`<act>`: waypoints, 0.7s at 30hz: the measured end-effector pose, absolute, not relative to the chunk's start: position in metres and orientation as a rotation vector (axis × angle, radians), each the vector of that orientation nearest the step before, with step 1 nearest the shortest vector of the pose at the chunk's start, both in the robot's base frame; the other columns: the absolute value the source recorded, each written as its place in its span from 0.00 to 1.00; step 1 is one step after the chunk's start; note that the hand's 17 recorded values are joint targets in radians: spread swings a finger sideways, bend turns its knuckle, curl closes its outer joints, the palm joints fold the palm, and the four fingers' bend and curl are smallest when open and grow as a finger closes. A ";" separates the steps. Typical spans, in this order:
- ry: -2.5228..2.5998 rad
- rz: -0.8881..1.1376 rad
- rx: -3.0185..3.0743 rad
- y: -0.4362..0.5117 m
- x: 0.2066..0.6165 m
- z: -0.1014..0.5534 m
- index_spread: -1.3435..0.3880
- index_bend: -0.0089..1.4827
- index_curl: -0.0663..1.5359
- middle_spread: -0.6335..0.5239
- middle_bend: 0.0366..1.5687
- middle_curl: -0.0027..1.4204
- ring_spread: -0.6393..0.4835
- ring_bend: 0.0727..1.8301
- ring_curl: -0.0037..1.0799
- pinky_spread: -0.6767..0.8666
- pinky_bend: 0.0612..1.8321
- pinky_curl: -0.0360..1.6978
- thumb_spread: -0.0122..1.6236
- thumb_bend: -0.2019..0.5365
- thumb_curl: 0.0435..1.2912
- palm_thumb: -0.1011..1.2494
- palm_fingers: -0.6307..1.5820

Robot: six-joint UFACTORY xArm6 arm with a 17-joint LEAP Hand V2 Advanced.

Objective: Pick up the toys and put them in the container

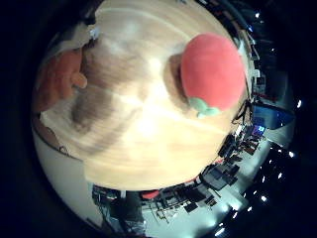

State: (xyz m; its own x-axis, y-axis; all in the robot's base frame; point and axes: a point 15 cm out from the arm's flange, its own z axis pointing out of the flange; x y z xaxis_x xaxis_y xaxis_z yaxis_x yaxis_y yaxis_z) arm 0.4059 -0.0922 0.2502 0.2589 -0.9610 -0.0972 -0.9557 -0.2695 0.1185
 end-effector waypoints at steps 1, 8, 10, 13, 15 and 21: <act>-1.883 -0.213 2.470 -0.091 0.403 0.261 0.47 0.34 0.34 0.19 0.53 0.48 0.30 0.66 0.47 0.17 0.72 0.25 0.57 0.25 0.27 0.86 0.83; -1.948 0.008 2.538 -0.082 0.391 0.337 0.47 0.33 0.37 0.20 0.54 0.48 0.30 0.67 0.47 0.16 0.71 0.26 0.56 0.25 0.27 0.87 0.82; -1.967 0.062 2.571 -0.074 0.388 0.356 0.47 0.32 0.38 0.20 0.54 0.48 0.30 0.67 0.47 0.16 0.71 0.27 0.56 0.25 0.27 0.87 0.82; -1.972 0.134 2.636 -0.055 0.379 0.380 0.47 0.31 0.39 0.20 0.55 0.48 0.30 0.67 0.47 0.16 0.70 0.27 0.56 0.25 0.27 0.87 0.82; -1.964 0.170 2.675 -0.040 0.374 0.392 0.47 0.31 0.40 0.20 0.55 0.48 0.30 0.67 0.47 0.16 0.70 0.28 0.56 0.25 0.27 0.87 0.82; -1.893 0.216 2.777 0.014 0.362 0.417 0.46 0.30 0.43 0.21 0.55 0.47 0.30 0.67 0.47 0.16 0.70 0.28 0.56 0.25 0.27 0.86 0.82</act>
